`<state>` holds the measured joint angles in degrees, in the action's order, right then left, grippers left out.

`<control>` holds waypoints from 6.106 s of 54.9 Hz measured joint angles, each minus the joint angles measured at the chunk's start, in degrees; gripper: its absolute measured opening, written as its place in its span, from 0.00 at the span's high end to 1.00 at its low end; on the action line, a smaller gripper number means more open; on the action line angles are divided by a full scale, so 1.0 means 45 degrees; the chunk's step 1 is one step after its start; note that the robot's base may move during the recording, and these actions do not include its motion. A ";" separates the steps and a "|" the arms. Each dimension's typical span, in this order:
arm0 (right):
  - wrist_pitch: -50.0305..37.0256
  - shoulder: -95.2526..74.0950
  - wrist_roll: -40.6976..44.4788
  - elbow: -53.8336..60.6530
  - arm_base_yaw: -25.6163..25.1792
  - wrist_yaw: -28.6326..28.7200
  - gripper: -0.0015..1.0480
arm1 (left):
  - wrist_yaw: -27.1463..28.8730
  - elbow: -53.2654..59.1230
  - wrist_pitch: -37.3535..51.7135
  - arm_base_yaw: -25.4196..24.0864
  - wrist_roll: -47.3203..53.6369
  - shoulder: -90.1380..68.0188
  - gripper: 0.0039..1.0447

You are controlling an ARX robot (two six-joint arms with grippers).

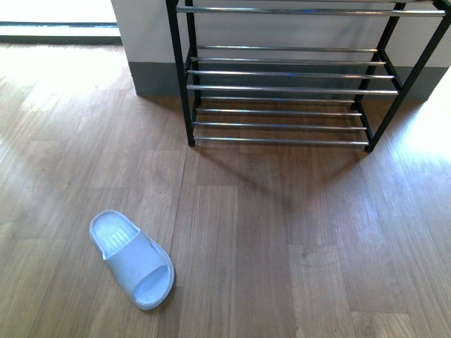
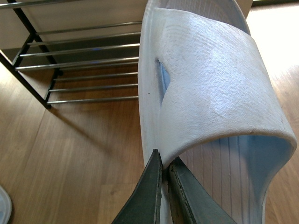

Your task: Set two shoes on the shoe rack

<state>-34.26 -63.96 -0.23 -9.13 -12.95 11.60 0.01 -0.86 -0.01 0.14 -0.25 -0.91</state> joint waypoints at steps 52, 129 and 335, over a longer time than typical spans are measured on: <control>0.0010 -0.0010 0.0000 0.0000 0.0000 0.0000 0.98 | -0.2113 -0.4619 0.7927 -0.2191 0.8155 -2.1692 0.09; 0.0010 -0.0010 0.0000 0.0000 0.0000 0.0000 0.98 | -0.3385 -1.4435 0.4983 0.0670 1.7510 -3.6200 0.76; 0.0044 -0.0005 -0.0005 0.0019 -0.0029 0.0000 0.98 | 0.4328 -0.1889 0.2827 0.1797 0.2312 -0.8529 0.98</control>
<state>-34.06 -63.99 -0.25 -9.04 -13.08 11.60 19.49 -9.37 12.71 8.23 10.15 -39.29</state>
